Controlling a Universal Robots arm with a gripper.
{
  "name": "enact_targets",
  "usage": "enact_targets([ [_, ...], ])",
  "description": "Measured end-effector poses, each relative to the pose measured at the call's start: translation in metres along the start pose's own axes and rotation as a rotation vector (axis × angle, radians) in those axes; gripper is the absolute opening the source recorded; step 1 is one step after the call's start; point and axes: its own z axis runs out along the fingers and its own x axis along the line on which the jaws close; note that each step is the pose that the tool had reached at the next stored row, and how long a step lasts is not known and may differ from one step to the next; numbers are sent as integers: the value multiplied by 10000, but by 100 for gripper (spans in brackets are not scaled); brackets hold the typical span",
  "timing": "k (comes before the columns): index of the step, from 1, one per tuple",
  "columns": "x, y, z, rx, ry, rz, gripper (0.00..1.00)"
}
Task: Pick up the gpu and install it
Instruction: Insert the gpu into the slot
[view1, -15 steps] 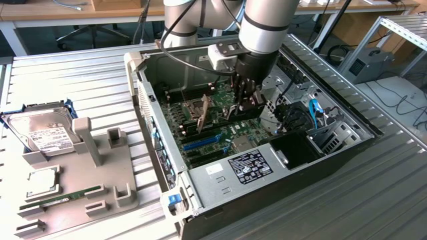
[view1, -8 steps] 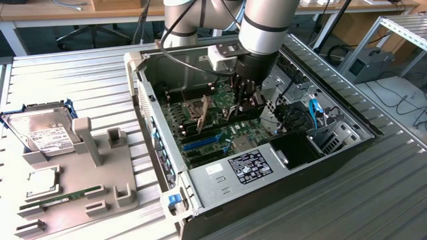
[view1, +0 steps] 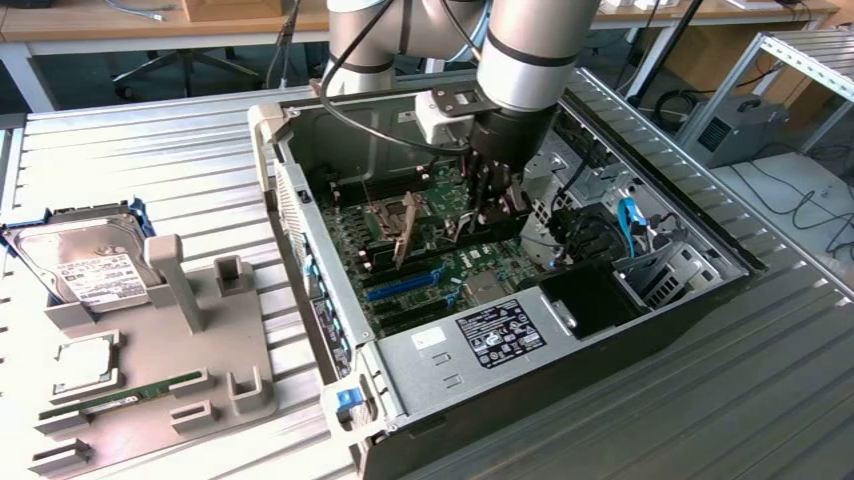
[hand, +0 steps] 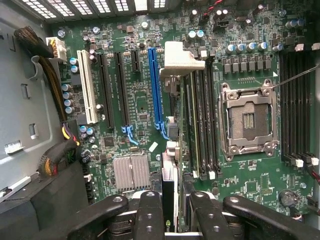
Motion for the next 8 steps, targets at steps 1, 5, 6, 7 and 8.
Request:
enact_targets([
  [1, 2, 1, 1, 0, 0, 0, 26],
  [5, 8, 3, 4, 0, 0, 0, 26],
  [6, 10, 4, 5, -1, 0, 0, 26],
  [7, 12, 4, 6, -1, 0, 1, 26],
  [8, 13, 4, 7, 0, 0, 1, 26],
])
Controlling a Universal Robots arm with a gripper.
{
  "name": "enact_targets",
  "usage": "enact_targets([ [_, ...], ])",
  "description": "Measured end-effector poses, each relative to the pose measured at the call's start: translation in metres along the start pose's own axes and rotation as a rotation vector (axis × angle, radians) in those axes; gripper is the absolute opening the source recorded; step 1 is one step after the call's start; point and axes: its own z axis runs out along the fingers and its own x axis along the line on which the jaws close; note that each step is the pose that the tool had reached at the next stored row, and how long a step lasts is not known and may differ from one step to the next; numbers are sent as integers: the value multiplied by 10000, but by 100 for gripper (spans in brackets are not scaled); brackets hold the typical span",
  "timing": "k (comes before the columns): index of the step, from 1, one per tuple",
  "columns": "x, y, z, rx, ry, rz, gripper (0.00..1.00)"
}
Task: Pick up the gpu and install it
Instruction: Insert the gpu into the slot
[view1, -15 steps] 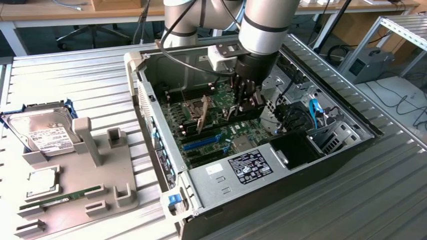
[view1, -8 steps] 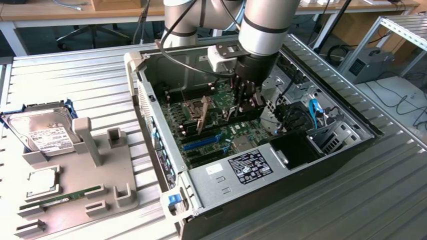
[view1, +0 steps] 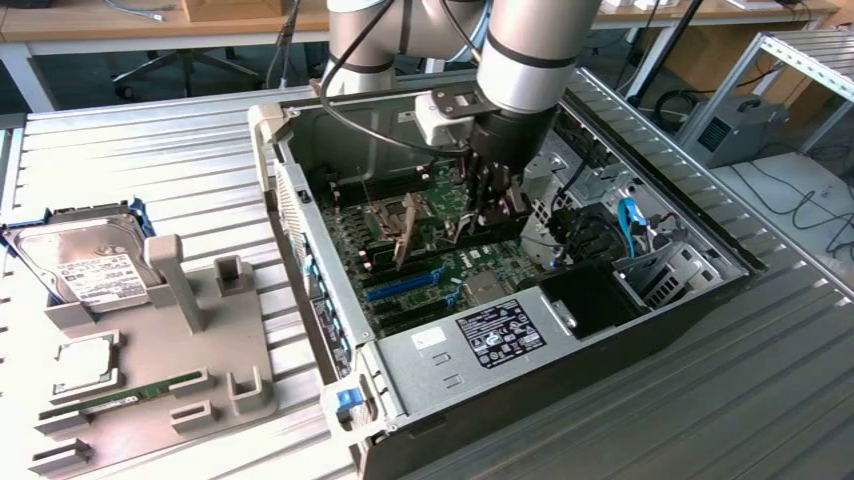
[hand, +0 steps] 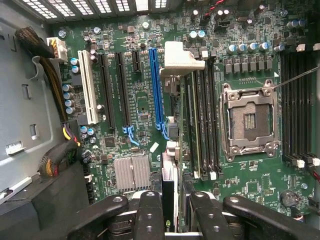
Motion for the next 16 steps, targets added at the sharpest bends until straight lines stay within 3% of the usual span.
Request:
enact_targets([
  [16, 30, 3, 19, 0, 0, -1, 26],
])
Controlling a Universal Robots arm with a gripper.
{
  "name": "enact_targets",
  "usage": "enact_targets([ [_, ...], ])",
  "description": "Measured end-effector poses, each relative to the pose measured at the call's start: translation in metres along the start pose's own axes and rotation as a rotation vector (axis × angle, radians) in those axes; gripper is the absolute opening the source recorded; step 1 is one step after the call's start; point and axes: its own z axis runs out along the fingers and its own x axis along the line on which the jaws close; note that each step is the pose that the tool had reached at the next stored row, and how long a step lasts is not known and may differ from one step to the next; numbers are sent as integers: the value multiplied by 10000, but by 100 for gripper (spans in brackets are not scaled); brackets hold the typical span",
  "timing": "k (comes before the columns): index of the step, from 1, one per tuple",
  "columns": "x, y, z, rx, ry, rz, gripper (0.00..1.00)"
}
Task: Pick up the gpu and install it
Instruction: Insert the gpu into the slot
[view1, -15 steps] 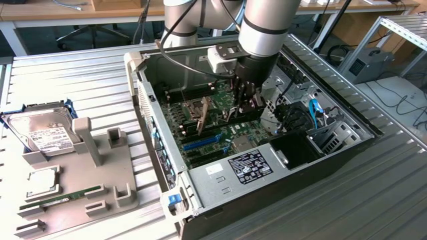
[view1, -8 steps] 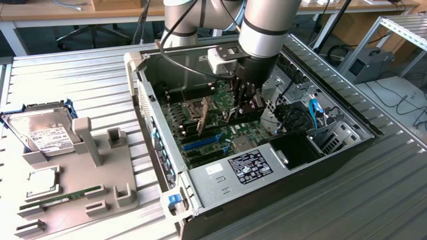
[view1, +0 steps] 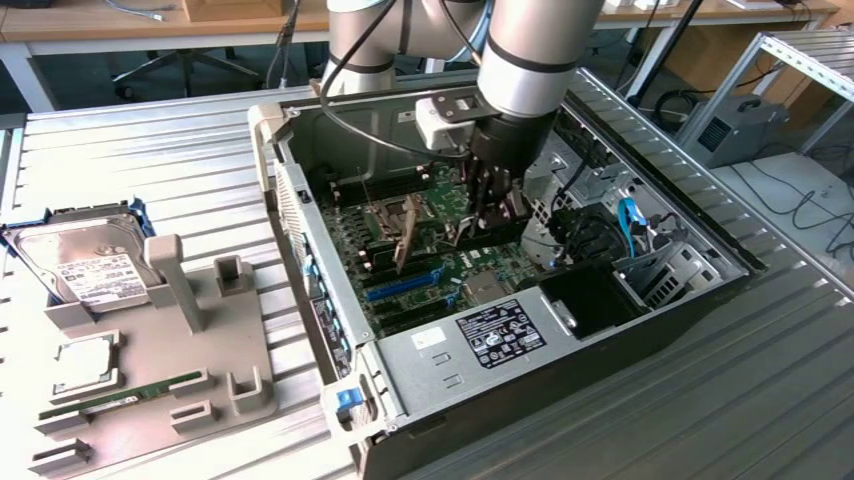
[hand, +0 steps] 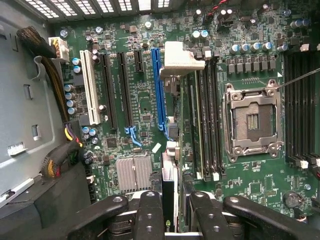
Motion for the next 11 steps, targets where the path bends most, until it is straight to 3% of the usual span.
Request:
enact_targets([
  [11, 22, 1, 12, 0, 0, 0, 26],
])
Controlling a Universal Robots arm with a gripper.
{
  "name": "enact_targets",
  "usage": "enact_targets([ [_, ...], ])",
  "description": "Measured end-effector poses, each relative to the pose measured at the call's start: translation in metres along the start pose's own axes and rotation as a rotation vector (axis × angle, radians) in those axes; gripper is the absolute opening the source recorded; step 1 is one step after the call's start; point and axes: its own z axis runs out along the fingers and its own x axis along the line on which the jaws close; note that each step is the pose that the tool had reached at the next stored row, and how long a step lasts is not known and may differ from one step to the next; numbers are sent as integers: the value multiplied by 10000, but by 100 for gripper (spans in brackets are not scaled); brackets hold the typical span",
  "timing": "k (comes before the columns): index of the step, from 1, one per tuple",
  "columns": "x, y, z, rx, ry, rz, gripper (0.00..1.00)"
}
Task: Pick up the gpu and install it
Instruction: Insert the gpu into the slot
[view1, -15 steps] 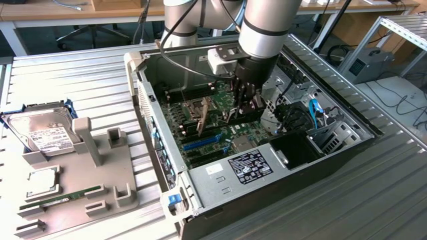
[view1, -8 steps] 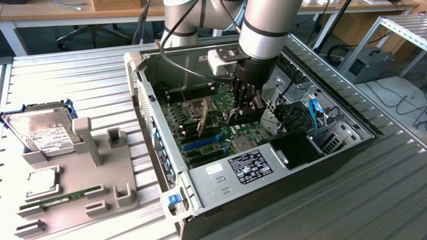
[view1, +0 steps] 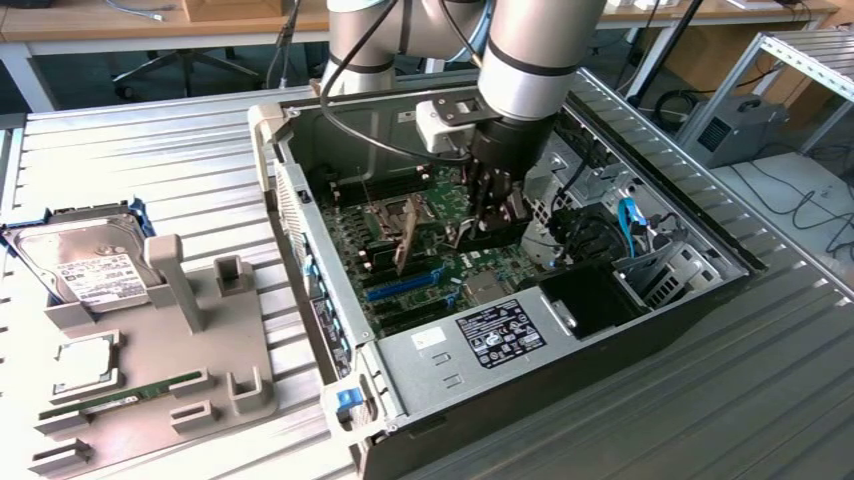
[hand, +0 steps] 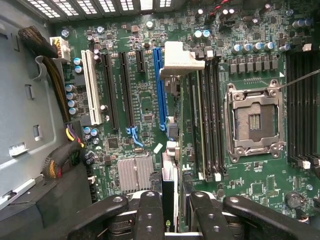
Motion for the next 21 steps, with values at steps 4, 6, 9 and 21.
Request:
enact_targets([
  [4, 7, 0, 5, 0, -1, 0, 26],
  [6, 12, 0, 8, 0, 0, 0, 26],
  [9, 18, 0, 11, 0, -1, 0, 26],
  [21, 43, -1, 24, 0, 0, 1, 26],
])
